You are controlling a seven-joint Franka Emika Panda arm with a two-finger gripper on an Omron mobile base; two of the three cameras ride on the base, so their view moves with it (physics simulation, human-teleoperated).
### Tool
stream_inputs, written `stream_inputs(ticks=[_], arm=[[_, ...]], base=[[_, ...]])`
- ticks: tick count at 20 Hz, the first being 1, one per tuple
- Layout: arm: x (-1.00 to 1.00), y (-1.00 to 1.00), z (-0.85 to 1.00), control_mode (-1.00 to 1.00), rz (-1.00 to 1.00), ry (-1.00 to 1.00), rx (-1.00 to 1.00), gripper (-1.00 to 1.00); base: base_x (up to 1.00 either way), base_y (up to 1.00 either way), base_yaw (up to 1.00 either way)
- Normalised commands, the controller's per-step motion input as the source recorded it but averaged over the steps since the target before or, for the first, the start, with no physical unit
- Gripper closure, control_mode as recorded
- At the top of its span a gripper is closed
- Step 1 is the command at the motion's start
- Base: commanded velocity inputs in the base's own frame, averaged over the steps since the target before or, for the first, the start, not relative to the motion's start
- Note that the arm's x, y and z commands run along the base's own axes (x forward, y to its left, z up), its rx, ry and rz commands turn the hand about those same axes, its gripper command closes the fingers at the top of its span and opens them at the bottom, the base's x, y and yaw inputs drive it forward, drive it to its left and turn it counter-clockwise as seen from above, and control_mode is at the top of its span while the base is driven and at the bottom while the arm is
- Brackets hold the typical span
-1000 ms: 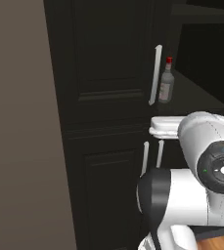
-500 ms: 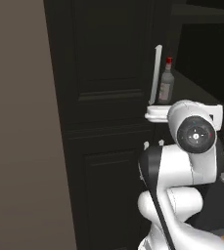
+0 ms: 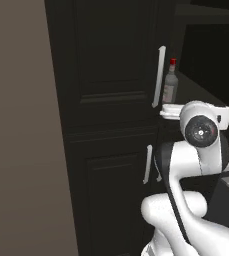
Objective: Open the cabinet directly in front. Then move the liquor and the cup to the dining counter with the jar on it.
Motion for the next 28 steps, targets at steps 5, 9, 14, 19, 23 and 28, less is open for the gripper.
stream_inputs(ticks=[5, 9, 14, 19, 23, 28], arm=[[0.12, -0.86, -0.23, -1.0, -0.11, -0.01, 0.0, -1.0], [0.0, -1.0, -0.17, -1.0, -0.17, -0.02, 0.0, -1.0], [-0.12, -1.0, -0.11, -1.0, -0.19, -0.06, 0.01, -1.0], [-0.29, -1.0, -0.01, -1.0, -0.18, -0.1, 0.08, -1.0], [-0.01, -0.66, 0.0, -1.0, -0.04, -0.03, 0.04, -1.0], [-0.04, 0.52, -0.12, -1.0, 0.1, -0.01, -0.09, -1.0]], base=[[0.0, 0.0, 0.0], [0.0, 0.0, 0.0], [0.0, 0.0, 0.0], [0.0, 0.0, 0.0], [0.0, 0.0, 0.0], [0.0, 0.0, 0.0]])
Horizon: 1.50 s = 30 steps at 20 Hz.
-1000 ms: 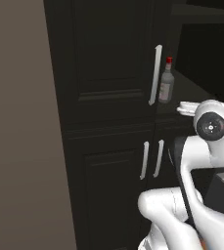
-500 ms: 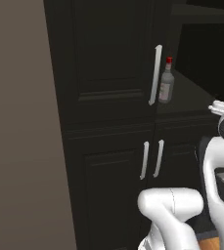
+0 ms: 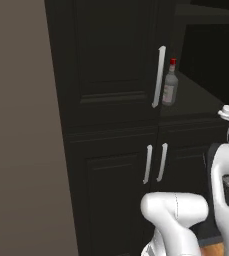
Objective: Open the cabinet directly in front. Then move the liquor and the cup to the dining counter with the jar on it.
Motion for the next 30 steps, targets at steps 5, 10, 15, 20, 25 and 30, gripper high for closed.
stream_inputs(ticks=[5, 10, 15, 20, 25, 30], arm=[[-0.07, 1.0, -0.02, -1.0, 0.34, -0.08, -0.17, -1.0], [0.0, 1.0, 0.04, -1.0, 0.49, 0.0, -0.05, -1.0], [0.0, 1.0, 0.0, -1.0, 0.43, 0.0, -0.01, -1.0], [0.0, 0.84, 0.0, -1.0, 0.27, -0.01, 0.06, -1.0], [0.0, 0.27, 0.0, -1.0, 0.06, -0.02, 0.09, -1.0], [0.07, 0.0, 0.01, -1.0, 0.0, -0.01, 0.0, -1.0]], base=[[0.0, 0.0, 0.0], [0.0, 0.0, 0.0], [0.0, 0.0, 0.0], [0.0, 0.0, 0.0], [0.0, 0.0, 0.0], [0.0, 0.0, 0.0]])
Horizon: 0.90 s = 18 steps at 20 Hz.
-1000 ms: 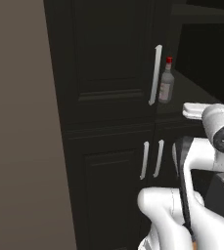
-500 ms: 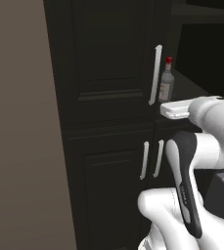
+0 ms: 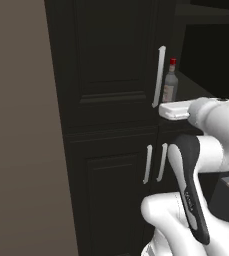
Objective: Open the cabinet directly in front. Then move the liquor and the cup to the dining counter with the jar on it.
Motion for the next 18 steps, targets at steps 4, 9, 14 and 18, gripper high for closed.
stream_inputs(ticks=[4, 9, 14, 18], arm=[[0.12, 0.04, 0.18, -1.0, 0.0, -0.1, 0.0, -1.0], [0.0, 0.25, 0.49, -1.0, 0.0, -0.09, 0.0, -1.0], [0.2, 0.25, 0.38, -1.0, 0.0, 0.03, -0.01, -1.0], [0.49, 0.0, 0.01, -1.0, 0.0, 0.17, 0.0, -1.0]], base=[[0.0, 0.0, 0.0], [0.0, 0.0, 0.0], [0.0, 0.0, 0.0], [0.0, 0.0, 0.0]])
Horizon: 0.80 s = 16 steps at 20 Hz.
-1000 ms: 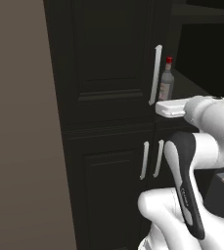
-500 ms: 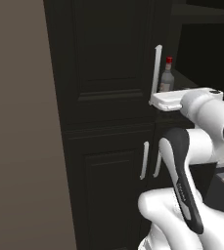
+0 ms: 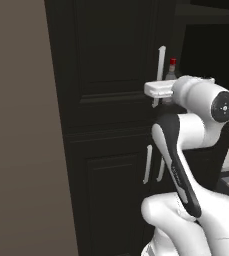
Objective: Open the cabinet directly in front. Then move the liquor and the cup to the dining counter with the jar on it.
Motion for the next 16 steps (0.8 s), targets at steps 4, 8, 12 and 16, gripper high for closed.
stream_inputs(ticks=[4, 8, 12, 16], arm=[[0.63, 0.0, 0.0, -1.0, 0.0, 0.14, 0.0, -1.0], [0.79, 0.0, 0.0, -1.0, 0.0, 0.14, 0.0, -1.0], [0.93, 0.0, -0.13, -1.0, 0.0, 0.1, 0.0, -1.0], [0.93, 0.0, -0.55, -1.0, 0.0, 0.01, 0.0, -1.0]], base=[[0.0, 0.0, 0.0], [0.0, 0.0, 0.0], [0.0, 0.0, 0.0], [0.0, 0.0, 0.0]])
